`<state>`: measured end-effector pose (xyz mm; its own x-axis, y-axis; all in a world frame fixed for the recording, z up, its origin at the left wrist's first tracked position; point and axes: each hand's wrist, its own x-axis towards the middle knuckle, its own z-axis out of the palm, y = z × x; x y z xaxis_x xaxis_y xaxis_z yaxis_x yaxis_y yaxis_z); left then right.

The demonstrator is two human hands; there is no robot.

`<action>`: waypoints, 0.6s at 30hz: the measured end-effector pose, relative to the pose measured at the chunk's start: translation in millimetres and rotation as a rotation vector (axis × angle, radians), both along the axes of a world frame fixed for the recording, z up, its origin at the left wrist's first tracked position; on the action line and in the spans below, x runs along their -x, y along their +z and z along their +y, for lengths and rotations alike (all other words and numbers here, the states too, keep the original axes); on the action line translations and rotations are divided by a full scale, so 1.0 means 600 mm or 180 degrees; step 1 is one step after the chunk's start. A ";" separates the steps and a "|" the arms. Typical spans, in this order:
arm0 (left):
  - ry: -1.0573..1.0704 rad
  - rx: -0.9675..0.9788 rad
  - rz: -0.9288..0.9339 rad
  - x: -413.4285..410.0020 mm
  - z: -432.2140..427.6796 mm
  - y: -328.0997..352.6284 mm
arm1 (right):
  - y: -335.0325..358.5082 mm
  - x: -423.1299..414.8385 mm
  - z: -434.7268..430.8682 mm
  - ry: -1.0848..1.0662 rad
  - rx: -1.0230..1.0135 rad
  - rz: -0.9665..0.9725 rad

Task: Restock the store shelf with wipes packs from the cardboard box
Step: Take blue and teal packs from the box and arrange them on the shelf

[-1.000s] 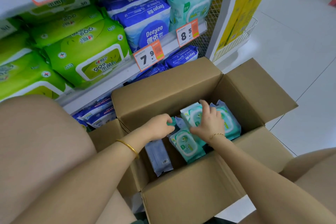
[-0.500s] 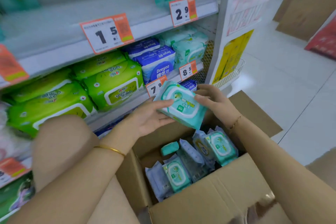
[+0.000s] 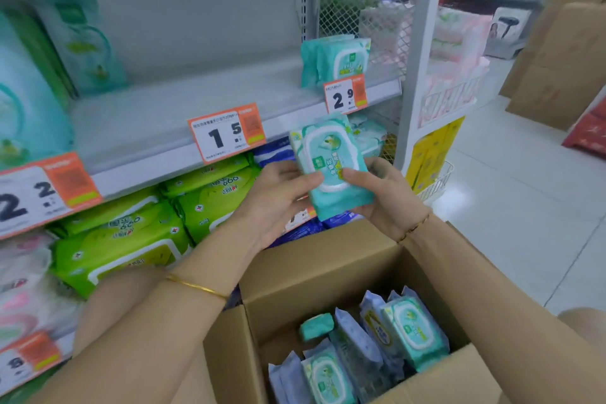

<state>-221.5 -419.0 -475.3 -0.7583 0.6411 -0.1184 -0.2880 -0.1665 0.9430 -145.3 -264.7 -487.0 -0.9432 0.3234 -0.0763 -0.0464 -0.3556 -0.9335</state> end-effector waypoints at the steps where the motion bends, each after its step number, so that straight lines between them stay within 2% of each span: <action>1: 0.0163 0.0198 0.0243 0.007 0.005 0.011 | 0.009 0.007 0.003 0.0013 -0.0078 -0.0077; 3: 0.0297 0.0466 0.0684 0.028 0.011 0.041 | 0.031 0.021 0.022 -0.0001 -0.0419 -0.0173; 7: 0.0271 0.0713 0.1571 0.067 0.029 0.121 | 0.099 0.055 0.066 0.0239 -0.0866 0.0270; 13: 0.0244 0.0768 0.1358 0.144 0.056 0.219 | 0.186 0.133 0.086 -0.0040 -0.0802 0.0821; 15: 0.0463 0.0651 0.1389 0.178 0.064 0.242 | 0.210 0.165 0.093 -0.0601 -0.1449 0.0757; 18: 0.1216 0.0237 0.1450 0.242 0.083 0.257 | 0.231 0.215 0.124 -0.1548 -0.3561 0.0415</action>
<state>-366.4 -369.5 -321.1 -0.9185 0.3154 0.2386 0.2152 -0.1075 0.9706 -274.1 -190.5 -348.6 -0.6858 0.4706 0.5553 -0.0665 0.7192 -0.6916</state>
